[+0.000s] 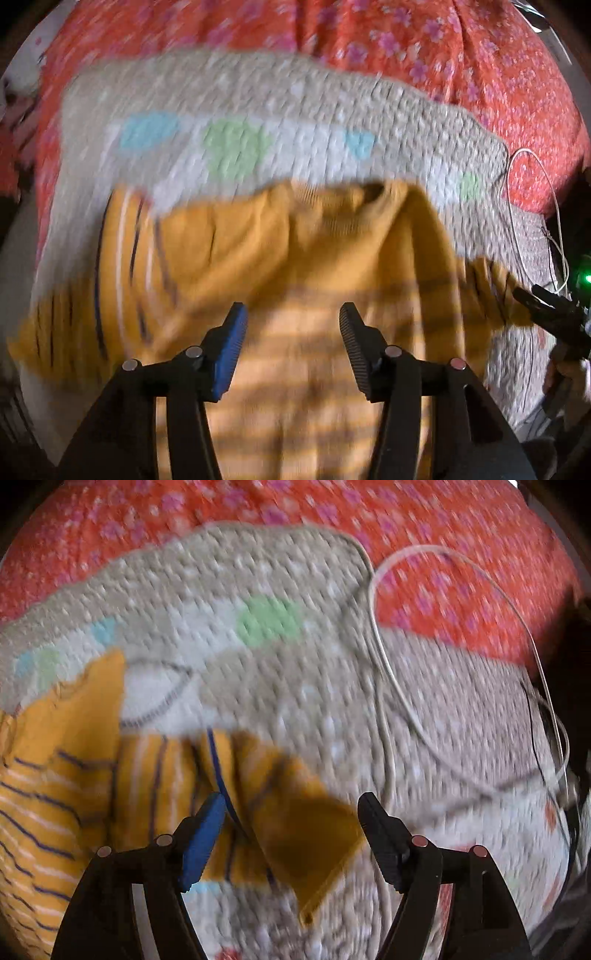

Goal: Fold small clothes
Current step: 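Fold the held sleeve across the sweater body, then open the right tool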

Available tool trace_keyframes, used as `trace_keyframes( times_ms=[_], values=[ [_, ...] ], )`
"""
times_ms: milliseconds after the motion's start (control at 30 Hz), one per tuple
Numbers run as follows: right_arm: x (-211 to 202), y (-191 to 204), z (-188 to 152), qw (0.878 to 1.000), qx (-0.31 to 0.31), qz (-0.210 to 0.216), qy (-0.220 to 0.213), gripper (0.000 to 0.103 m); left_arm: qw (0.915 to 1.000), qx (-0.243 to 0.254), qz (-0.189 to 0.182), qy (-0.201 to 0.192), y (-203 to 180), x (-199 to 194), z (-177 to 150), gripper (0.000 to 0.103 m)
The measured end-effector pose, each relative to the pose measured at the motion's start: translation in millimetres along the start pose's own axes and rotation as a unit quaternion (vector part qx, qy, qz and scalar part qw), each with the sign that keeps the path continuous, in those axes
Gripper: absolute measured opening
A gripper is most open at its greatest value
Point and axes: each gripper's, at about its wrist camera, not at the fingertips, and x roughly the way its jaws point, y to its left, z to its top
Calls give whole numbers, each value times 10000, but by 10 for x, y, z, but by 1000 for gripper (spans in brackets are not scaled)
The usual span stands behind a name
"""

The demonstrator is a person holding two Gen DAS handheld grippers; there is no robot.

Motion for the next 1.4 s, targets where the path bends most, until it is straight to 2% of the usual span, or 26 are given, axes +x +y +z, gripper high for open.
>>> trace_keyframes(
  times_ms=[33,67,100,133,200,233,300,400,500,600,700,767,833,933,1033,1133,1267,1400],
  values=[
    [61,48,-55,9999,-78,-114,-16,78,10000,-41,72,43,22,-37,-165,51],
    [129,111,-96,9997,-171,-159,-21,72,9998,-69,147,95,21,-80,-325,51],
    [224,167,-74,9995,-241,-198,37,42,9996,-104,203,150,9,-130,-438,51],
    [297,205,-87,9989,-309,-281,193,25,9994,-157,236,208,21,-146,-525,51],
    [212,131,-116,9994,-185,-252,157,9,9989,-319,214,272,58,-265,-740,51],
    [75,1,-86,9999,112,-70,60,9,9988,-363,210,255,72,-329,-792,51],
    [-186,-257,-108,9987,487,-31,-169,8,9988,-384,226,179,109,-481,-888,51],
    [-544,-782,-116,9936,993,-356,-415,8,9987,-468,178,88,151,-645,-965,51],
    [-740,-1431,-219,9831,1612,-791,-353,8,9987,-498,88,50,132,-719,-1025,51],
    [-837,-1882,-356,9701,2112,-1182,-199,8,9987,-506,-20,71,94,-746,-1079,51],
    [-920,-2148,-460,9574,2578,-1300,-68,8,9988,-477,-80,45,63,-788,-1124,51],
    [-982,-2161,-478,9547,2668,-1317,-93,8,9988,-487,-93,14,76,-811,-1144,51],
    [-1086,-2026,-470,9579,2609,-1177,-199,8,9986,-516,-85,-16,107,-830,-1164,51],
    [-1218,-1634,-307,9711,2222,-760,-422,8,9982,-591,-56,-22,210,-827,-1218,51],
    [-1338,-1000,-129,9840,1665,-104,-619,8,9974,-724,-25,-13,348,-804,-1291,51],
    [-1357,-127,-21,9918,913,654,-614,8,9954,-959,-34,-5,537,-786,-1379,51],
    [-1279,989,-110,9881,38,1489,-388,8,9919,-1272,3,-16,837,-817,-1485,51],
    [-1171,1905,-136,9774,-403,2070,-156,8,9889,-1480,118,-93,1120,-852,-1511,52]
  ],
)
